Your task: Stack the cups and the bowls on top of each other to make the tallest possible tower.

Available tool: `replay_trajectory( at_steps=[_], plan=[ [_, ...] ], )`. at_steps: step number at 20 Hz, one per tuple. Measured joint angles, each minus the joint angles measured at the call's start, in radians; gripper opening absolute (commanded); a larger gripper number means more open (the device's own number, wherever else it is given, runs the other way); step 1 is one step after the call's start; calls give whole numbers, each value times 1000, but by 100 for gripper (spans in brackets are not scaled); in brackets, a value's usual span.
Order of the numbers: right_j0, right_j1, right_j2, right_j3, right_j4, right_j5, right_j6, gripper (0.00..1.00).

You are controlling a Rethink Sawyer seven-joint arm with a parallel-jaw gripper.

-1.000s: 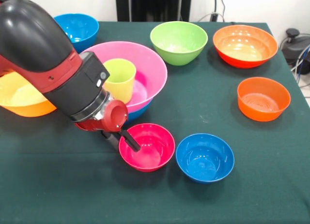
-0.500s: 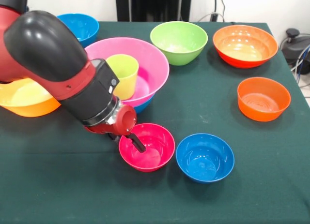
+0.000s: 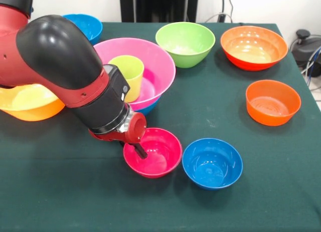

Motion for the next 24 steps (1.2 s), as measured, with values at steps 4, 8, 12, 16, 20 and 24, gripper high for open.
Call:
replay_trajectory(
  at_steps=[4, 8, 12, 16, 20, 24],
  plan=[
    [0, -1, -2, -2, -3, 8, 0, 0],
    [0, 0, -2, -5, -5, 17, 0, 0],
    [0, 0, -2, -10, -7, 25, 0, 0],
    [-2, -7, -2, -8, -10, 25, 0, 0],
    [-13, -43, -2, 22, -12, 25, 0, 0],
    [-34, -128, -2, 103, -12, 18, 0, 0]
  ],
)
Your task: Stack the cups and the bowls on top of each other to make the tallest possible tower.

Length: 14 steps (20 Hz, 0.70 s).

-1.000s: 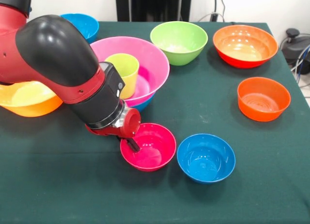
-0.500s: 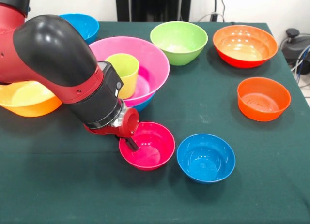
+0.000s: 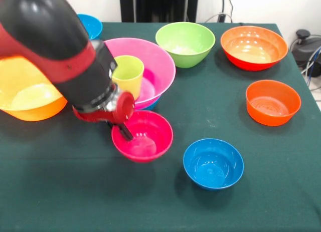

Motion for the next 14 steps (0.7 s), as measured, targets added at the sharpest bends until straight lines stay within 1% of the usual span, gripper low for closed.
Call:
replay_trajectory(
  at_steps=[3, 4, 6, 7, 14],
  plan=[
    [-15, -71, 0, 63, 0, -24, 0, 0],
    [-23, -111, 0, 97, 0, -44, 0, 0],
    [-28, -135, 0, 116, 0, -60, 0, 0],
    [-34, -163, 0, 138, 0, -83, 0, 0],
    [-44, -235, -1, 189, 0, -166, 0, 0]
  ],
)
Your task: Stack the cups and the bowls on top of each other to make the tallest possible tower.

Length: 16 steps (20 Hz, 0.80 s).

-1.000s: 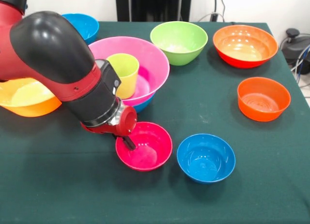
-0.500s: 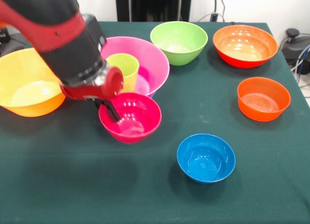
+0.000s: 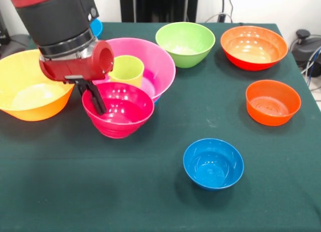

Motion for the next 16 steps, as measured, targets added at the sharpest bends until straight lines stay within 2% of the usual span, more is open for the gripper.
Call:
replay_trajectory(
  at_steps=[8, 16],
  plan=[
    [-3, -55, 0, 68, 11, 0, 0, 0],
    [-39, -141, 2, 188, 56, 0, 0, 0]
  ],
)
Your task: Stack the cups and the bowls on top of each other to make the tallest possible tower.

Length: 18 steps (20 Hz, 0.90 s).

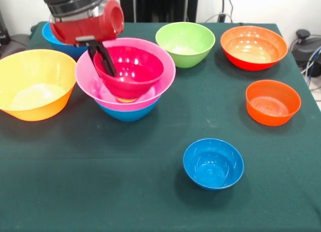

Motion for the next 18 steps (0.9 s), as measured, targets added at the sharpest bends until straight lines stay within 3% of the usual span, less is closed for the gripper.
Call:
replay_trajectory(
  at_steps=[8, 18],
  plan=[
    [-57, -52, 9, 72, 6, 0, 0, 0],
    [-119, -34, 40, 107, 34, 0, 0, 0]
  ],
)
